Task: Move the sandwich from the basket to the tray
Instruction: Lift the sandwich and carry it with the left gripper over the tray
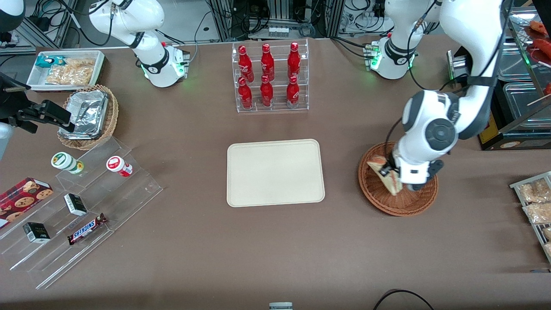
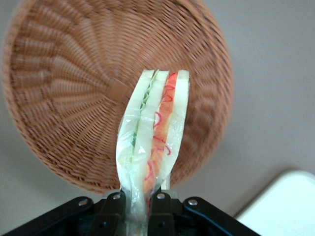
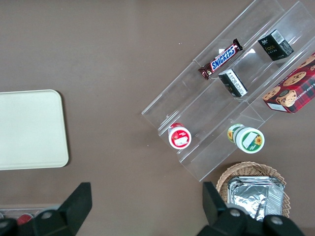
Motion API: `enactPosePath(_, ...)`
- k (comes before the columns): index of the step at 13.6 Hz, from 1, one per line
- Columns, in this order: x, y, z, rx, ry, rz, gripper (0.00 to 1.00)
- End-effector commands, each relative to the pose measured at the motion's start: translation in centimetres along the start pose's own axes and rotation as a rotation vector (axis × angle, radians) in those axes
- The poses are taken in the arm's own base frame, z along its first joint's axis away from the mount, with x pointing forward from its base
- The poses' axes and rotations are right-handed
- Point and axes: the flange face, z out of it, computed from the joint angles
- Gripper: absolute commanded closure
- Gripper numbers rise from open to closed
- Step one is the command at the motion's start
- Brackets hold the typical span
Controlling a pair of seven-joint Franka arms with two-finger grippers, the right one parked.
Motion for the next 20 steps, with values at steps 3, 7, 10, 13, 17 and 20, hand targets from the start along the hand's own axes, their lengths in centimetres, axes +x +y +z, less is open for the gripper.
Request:
enactPosePath(3,-5.5,7.2,-0.8,-0.026,-0.033,0.257,0.93)
enactPosePath(7,-10.9,11.5,-0.5,0.000,0.010,0.401,0.92)
enactPosePath(10,-13.3,15.8,0.2,-0.027,0.005,0.414,0.93)
enactPosePath(13,-17.0,19.4,1.3,-0.036,0.005,0.399,0.94)
enactPosePath(17,-21.2,22.9,3.5,-0.014,0.080,0.334,0.96)
enactPosePath(20,-22.5,24.4,4.7,-0.015,0.108,0.321,0.97)
